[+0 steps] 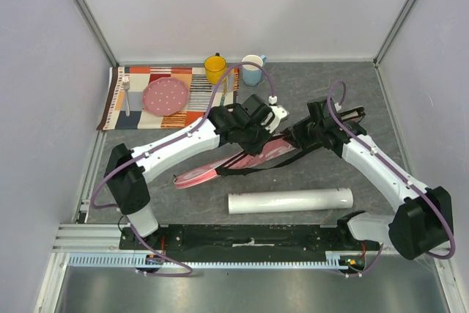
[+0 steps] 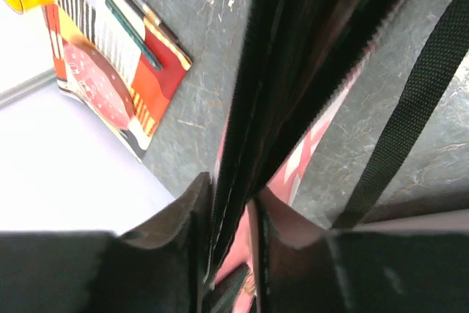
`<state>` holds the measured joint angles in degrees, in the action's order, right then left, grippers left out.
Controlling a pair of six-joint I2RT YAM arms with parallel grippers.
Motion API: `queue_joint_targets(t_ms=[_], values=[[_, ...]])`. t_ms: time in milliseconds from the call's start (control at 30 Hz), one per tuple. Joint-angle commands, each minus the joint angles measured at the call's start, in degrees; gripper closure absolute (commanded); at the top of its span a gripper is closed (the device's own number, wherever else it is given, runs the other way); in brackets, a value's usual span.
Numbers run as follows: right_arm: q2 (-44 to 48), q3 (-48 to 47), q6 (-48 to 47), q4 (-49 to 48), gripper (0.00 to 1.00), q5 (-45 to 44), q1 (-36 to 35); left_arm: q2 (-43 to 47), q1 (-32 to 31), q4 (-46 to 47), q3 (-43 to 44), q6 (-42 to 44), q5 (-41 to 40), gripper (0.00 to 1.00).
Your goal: Pack up the badminton gear
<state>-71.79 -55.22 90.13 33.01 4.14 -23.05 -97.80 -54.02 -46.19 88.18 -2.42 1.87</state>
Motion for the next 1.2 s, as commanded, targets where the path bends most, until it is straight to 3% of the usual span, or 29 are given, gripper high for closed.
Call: queue_joint_targets(t_ms=[0, 33, 100, 200, 333, 567, 767, 867, 1067, 1167], values=[[-1.8, -1.9, 3.7, -1.0, 0.78, -3.8, -0.2, 2.3, 0.3, 5.4, 4.6, -0.5, 4.6, 0.59], [-2.3, -2.0, 3.9, -1.3, 0.86, -5.3, -0.2, 2.9, 0.2, 4.2, 4.9, 0.4, 4.6, 0.45], [-3.2, -2.6, 4.1, -1.6, 1.0, -5.3, -0.1, 6.4, 0.6, 2.9, 4.8, 3.9, 4.2, 0.32], [-6.2, -4.5, 3.3, -1.8, 1.0, -4.3, 0.6, 15.1, 1.2, 0.9, 1.9, 8.3, 4.6, 0.15], [-10.2, -5.3, 2.6, -2.7, 1.0, 0.8, 3.5, 28.9, 1.5, 0.1, -7.6, 11.5, 4.5, 0.1], [-12.4, -7.3, 0.7, -3.7, 1.0, 8.2, 8.9, 45.6, 1.1, 3.6, -28.6, 13.0, 5.7, 0.06], [-14.2, -8.4, 1.5, -3.7, 1.0, 12.9, 10.1, 46.4, -5.3, 8.9, -34.7, 20.6, -1.2, 0.04], [-14.4, -9.6, 2.1, -3.3, 1.0, 13.4, 10.6, 43.5, -9.7, 13.2, -37.0, 25.3, -12.8, 0.05], [-14.9, -11.0, 3.2, -3.1, 1.0, 14.2, 10.8, 40.2, -11.2, 21.0, -40.1, 27.4, -20.8, 0.15], [-14.7, -11.1, 4.2, -3.1, 1.0, 14.5, 10.8, 38.3, -11.2, 22.3, -41.1, 27.3, -22.3, 0.3]])
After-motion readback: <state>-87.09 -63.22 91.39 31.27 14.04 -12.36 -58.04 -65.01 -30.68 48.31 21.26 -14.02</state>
